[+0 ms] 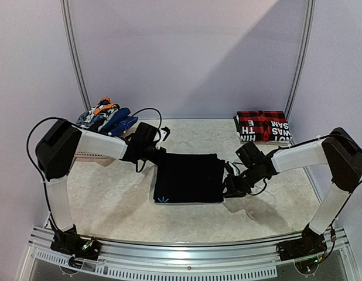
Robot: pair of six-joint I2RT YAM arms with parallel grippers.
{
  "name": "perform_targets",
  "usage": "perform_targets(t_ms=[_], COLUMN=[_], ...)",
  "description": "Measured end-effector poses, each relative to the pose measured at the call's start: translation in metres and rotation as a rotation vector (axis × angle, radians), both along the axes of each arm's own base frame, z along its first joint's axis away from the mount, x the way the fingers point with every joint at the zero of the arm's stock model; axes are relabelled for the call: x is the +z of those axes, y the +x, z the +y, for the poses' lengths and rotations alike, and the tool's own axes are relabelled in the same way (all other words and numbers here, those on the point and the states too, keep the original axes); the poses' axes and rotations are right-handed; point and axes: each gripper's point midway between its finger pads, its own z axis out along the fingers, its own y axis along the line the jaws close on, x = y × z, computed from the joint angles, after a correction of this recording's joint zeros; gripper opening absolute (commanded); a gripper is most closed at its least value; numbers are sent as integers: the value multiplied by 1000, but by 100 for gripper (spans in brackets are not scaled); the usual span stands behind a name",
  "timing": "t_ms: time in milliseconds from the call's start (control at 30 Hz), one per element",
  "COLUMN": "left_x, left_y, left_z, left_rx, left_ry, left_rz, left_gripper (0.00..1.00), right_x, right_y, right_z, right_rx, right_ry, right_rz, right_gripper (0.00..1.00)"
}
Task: Fold and stack the mixed laundry pile
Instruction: Rotate the square-folded T-shirt at the center of the board, then pick up the square-folded T-shirt from the center of the board.
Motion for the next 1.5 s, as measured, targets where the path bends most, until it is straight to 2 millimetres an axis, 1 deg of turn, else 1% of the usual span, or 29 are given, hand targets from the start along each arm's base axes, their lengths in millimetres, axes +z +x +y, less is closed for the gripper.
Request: perform_targets(t_ms=[67,133,233,300,333,400,467,533,567,667,767,900,1033,1100,1200,1300,1433,1500], left_x=[5,16,39,58,66,84,100,112,117,123,119,108,102,95,76,50,28,22], left_y=[-2,-3,-5,-12,-16,-27,-40,-54,-63,-87,-107,-130,-158,-173,-191,-204,-213,-214], left_z=[1,2,0,-3,-5,-14,-24,-33,-38,-51,-65,-78,-103,-115,-131,-139,-143,-144], left_rx=[2,2,-3,-12,-19,-40,-68,-97,-113,-168,-226,-302,-397,-449,-523,-581,-626,-636], left_ry=[10,19,31,46,53,64,70,79,86,109,133,172,198,216,270,332,384,397], left_rz=[-4,-25,-74,-108,-124,-163,-202,-234,-251,-284,-299,-302,-335,-347,-355,-344,-331,-327], left_gripper=[31,34,38,40,41,44,47,52,55,63,66,69,71,71,72,72,72,72], right_x=[4,16,43,64,71,84,91,95,95,94,98,107,108,106,102,101,100,100], right_y=[-1,2,14,22,25,29,34,37,37,37,38,41,43,44,46,47,47,47], right_z=[-3,-3,0,1,1,-4,-11,-23,-31,-52,-69,-82,-96,-103,-111,-113,-114,-114], right_rx=[9,19,23,16,12,-4,-29,-63,-82,-138,-192,-245,-298,-324,-353,-363,-369,-371], right_ry=[-19,-21,-1,19,25,36,39,38,35,24,20,28,19,11,-1,-4,-7,-8], right_rz=[-3,-34,-115,-182,-203,-240,-267,-285,-288,-298,-321,-363,-383,-382,-379,-377,-376,-376], right_gripper=[42,45,48,50,51,52,54,57,59,70,77,87,94,97,98,99,99,99])
